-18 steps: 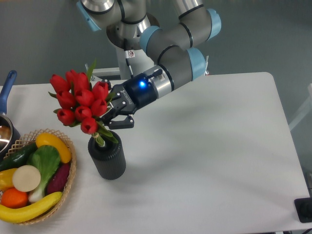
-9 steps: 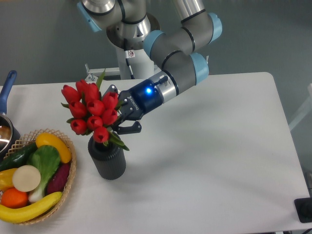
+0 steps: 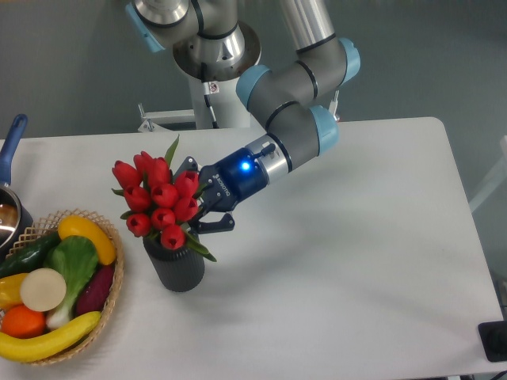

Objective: Insert the flowers into the vase
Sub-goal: 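Push the tulips further down into the vase with the gripper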

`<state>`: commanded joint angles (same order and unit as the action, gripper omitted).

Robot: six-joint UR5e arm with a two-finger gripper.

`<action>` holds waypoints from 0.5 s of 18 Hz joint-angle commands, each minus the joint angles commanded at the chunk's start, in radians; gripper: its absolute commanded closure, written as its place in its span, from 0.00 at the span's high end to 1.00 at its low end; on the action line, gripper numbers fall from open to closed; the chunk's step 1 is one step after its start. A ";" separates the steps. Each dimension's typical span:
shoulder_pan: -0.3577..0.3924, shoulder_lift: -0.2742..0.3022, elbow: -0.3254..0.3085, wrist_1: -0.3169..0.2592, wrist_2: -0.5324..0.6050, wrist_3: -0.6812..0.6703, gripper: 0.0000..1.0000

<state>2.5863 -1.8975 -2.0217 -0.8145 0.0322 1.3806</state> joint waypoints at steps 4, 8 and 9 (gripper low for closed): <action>0.000 -0.003 -0.006 0.003 0.000 0.002 0.41; 0.000 -0.008 -0.018 0.006 0.009 0.003 0.43; 0.000 -0.008 -0.018 0.005 0.018 0.002 0.45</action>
<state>2.5863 -1.9052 -2.0402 -0.8099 0.0505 1.3821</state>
